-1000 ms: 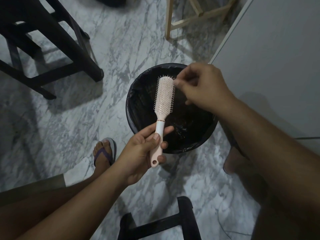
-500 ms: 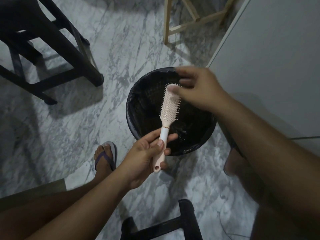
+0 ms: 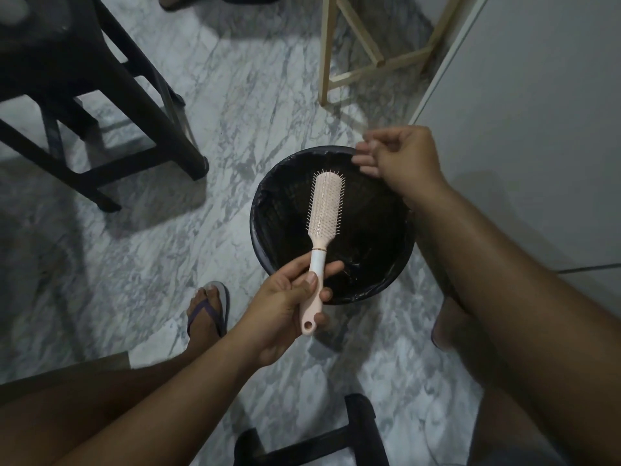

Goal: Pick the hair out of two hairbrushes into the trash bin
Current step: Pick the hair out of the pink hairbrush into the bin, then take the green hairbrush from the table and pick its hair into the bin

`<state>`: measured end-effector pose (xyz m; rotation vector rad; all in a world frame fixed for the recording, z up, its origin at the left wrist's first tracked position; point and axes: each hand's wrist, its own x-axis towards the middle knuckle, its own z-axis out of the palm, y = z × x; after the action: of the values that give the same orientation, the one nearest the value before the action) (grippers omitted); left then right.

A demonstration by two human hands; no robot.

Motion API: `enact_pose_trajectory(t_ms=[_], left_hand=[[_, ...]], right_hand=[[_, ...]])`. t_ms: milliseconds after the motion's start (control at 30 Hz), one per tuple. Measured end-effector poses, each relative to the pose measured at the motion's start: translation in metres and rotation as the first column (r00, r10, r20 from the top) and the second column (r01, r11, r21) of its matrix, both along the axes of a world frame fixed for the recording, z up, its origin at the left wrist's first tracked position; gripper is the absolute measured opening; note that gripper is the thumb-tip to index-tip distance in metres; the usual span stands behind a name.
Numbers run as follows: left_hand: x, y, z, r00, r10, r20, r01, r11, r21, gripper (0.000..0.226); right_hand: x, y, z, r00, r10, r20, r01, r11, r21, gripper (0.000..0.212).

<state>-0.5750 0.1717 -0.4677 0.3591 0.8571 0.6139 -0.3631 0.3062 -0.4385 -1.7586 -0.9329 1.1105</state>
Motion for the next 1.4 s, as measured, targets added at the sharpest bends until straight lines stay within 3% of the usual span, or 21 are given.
enact_pose_trajectory(t_ms=[100,200,267,400,667,900,1100,1400], left_hand=[[0.0,0.003,-0.002,0.999,0.022,-0.033,-0.023,0.999,-0.027,0.037],[0.001,0.006,-0.002,0.999,0.027,-0.047,-0.029,0.998,-0.048,0.036],[0.001,0.007,0.0,0.999,0.03,-0.041,-0.032,0.998,-0.054,0.037],[-0.005,0.012,-0.002,0.996,0.013,-0.083,-0.016,0.999,-0.038,0.038],[0.002,0.012,-0.015,0.968,-0.062,-0.243,0.028,0.99,-0.138,0.029],[0.01,0.037,-0.01,0.922,-0.108,-0.371,0.057,0.988,-0.146,0.027],[0.022,0.061,0.065,0.897,-0.11,-0.428,0.095,0.994,-0.055,0.027],[0.071,0.064,0.293,0.805,-0.292,-0.516,0.384,0.92,0.078,0.022]], right_hand=[[-0.015,-0.021,-0.011,0.977,0.214,-0.02,-0.214,0.962,-0.171,0.03],[-0.039,-0.043,-0.012,0.949,0.314,-0.006,-0.31,0.936,-0.166,0.058],[-0.05,-0.048,-0.011,0.967,0.253,0.034,-0.248,0.963,-0.109,0.055],[-0.063,-0.052,-0.008,0.995,0.078,-0.057,-0.082,0.995,-0.059,0.025],[-0.061,-0.056,-0.037,1.0,0.016,-0.005,-0.016,0.983,-0.185,0.026],[-0.046,-0.038,-0.041,0.999,0.017,-0.032,-0.023,0.981,-0.192,0.033],[-0.024,-0.015,0.029,1.0,-0.002,-0.011,0.0,0.988,-0.151,0.028],[0.042,-0.05,0.262,0.978,-0.204,0.05,0.207,0.976,-0.069,0.028]])
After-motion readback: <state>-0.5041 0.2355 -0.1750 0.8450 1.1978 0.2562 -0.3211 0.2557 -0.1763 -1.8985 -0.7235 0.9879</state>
